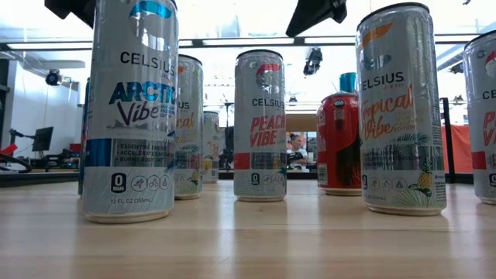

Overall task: Place canned beverage on shelf
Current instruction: Put the top white blue soda can on the shelf

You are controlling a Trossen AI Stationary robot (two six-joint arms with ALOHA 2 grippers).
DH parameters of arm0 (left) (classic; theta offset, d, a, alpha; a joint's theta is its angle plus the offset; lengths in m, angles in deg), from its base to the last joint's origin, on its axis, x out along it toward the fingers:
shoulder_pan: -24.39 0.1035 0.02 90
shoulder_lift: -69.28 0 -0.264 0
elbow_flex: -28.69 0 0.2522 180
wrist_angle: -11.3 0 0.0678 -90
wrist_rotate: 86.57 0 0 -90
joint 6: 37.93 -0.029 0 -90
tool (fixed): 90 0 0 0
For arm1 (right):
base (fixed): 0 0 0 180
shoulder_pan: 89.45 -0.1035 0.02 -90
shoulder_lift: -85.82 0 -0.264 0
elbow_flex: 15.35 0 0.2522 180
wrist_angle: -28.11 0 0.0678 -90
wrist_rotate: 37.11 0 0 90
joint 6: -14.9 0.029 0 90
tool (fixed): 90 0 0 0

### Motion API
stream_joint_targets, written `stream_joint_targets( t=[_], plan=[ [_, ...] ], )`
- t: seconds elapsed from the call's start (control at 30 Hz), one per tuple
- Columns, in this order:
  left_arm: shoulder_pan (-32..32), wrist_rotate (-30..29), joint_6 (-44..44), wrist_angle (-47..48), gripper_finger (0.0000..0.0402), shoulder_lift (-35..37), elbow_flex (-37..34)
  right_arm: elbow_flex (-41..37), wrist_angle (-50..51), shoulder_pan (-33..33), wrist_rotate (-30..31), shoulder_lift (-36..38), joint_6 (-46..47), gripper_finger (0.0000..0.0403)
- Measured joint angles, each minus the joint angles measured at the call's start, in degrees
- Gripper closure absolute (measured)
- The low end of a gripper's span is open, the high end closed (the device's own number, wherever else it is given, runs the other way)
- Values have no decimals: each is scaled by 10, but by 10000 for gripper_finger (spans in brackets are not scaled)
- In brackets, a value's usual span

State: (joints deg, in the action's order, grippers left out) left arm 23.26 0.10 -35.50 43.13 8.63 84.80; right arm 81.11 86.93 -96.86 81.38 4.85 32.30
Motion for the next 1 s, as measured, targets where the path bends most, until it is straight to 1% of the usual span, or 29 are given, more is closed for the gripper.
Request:
stream_joint_targets(
  t=[0.23, 0.43, 0.57, 0.83, 1.0],
  plan=[
    [1, -4, -18, -2, 75, -18, 0, -88, -109, 0, 0, 32, -5, 391],
    [1, -7, -20, -7, 75, -36, 0, -143, -135, -8, -2, 72, 10, 391],
    [3, -8, -24, -17, 75, -43, 1, -177, -164, -19, 3, 116, 3, 391],
    [3, -8, -31, -13, 75, -49, 7, -294, -329, -48, 18, 223, -50, 391],
    [3, -8, -40, -8, 75, -49, 7, -360, -408, -47, 17, 253, -48, 391]
  ],
)
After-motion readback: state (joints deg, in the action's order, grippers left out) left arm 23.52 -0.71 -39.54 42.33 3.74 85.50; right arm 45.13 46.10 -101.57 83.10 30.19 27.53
